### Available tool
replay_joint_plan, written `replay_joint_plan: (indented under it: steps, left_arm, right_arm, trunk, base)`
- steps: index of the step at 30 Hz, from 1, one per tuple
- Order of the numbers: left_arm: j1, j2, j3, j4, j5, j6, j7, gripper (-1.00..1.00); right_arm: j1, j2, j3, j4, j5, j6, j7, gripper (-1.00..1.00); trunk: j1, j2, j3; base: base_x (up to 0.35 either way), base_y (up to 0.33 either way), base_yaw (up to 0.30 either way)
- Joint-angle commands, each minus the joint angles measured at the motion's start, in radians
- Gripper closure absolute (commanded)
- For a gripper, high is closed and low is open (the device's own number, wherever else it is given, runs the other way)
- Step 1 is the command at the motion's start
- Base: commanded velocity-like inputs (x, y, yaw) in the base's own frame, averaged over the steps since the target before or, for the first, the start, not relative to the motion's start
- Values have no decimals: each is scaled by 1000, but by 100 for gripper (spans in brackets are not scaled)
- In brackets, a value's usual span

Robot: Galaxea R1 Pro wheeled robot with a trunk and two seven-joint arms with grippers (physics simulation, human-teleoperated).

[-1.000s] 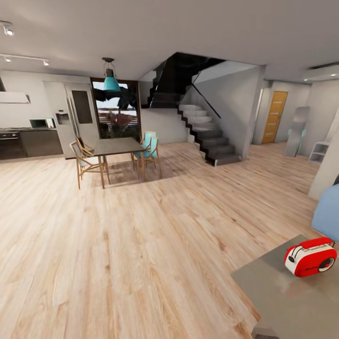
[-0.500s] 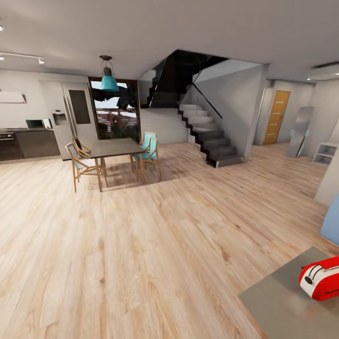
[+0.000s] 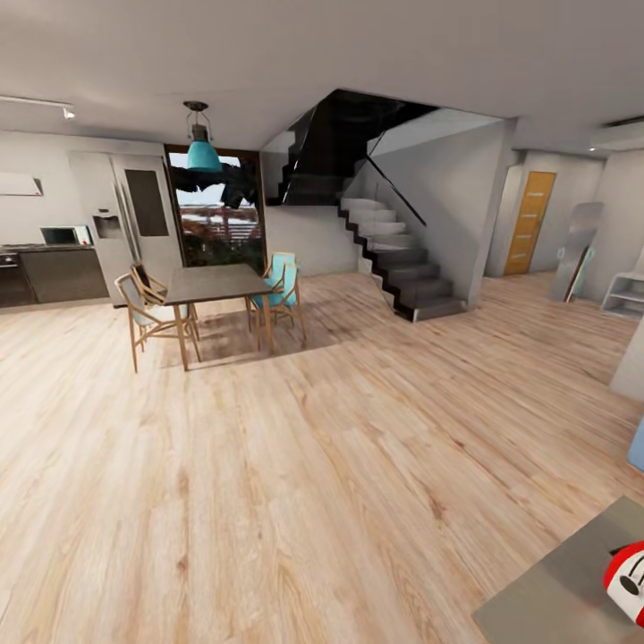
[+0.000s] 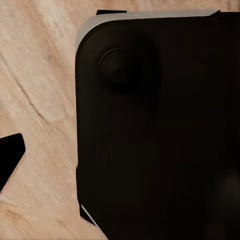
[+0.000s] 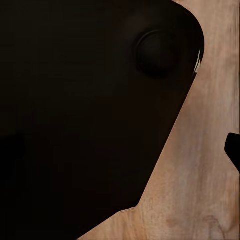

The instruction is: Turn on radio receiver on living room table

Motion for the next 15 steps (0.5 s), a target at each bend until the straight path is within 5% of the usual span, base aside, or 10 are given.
replay_joint_plan:
  steps: [1,11,15]
  left_arm:
    - [0,0,0,0,0,0,0,-100]
    - [0,0,-1,0,0,-2,0,-100]
    - [0,0,-1,0,0,-3,0,-100]
  right_arm:
    - [0,0,0,0,0,0,0,-100]
    - [0,0,0,0,0,0,0,-100]
    - [0,1,-1,0,0,-1,0,-100]
  trunk:
    - [0,0,0]
    - [0,0,0]
    - [0,0,0]
  base:
    - [322,0,0]
    - [315,0,0]
    - [57,0,-131]
